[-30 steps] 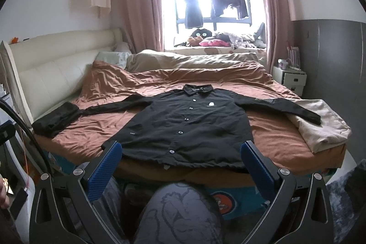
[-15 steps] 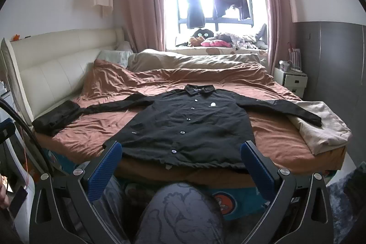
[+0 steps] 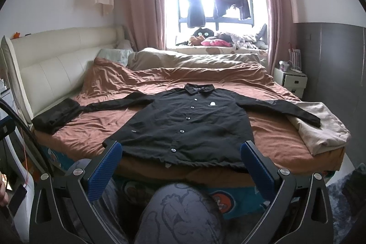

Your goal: Fold large clothes

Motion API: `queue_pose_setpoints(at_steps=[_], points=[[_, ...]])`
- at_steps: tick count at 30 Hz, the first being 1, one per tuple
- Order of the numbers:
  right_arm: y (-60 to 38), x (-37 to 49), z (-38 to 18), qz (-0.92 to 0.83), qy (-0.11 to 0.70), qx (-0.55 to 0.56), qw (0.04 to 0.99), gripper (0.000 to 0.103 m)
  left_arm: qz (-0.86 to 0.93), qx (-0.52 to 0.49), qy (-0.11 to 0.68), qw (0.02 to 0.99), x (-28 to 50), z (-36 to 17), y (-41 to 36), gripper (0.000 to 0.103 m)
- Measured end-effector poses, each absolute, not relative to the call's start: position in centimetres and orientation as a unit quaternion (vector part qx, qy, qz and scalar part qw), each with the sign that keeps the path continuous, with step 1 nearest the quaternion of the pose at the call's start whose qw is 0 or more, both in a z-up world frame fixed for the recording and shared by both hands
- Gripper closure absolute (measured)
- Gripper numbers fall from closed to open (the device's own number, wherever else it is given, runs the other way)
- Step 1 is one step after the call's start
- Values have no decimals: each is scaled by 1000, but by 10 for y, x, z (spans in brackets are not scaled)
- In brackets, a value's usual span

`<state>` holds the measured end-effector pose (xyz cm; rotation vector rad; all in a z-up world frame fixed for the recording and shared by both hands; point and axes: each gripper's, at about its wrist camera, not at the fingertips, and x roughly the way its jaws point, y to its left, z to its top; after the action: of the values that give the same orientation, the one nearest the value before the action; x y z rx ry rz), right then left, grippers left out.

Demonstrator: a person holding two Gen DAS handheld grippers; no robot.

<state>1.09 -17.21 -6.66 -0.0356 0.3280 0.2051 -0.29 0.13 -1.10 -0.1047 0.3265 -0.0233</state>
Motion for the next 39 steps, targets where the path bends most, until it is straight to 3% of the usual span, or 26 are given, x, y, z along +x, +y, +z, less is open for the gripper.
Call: queue_pose_setpoints(at_steps=[18,39], points=[[-175,21,-64,110,171,-14,979,0,-8,-67,162,985,7,-8,9,1],[-165,162,-56,135,218,4,967,0,22,-93,227,969,141,-37,44,1]])
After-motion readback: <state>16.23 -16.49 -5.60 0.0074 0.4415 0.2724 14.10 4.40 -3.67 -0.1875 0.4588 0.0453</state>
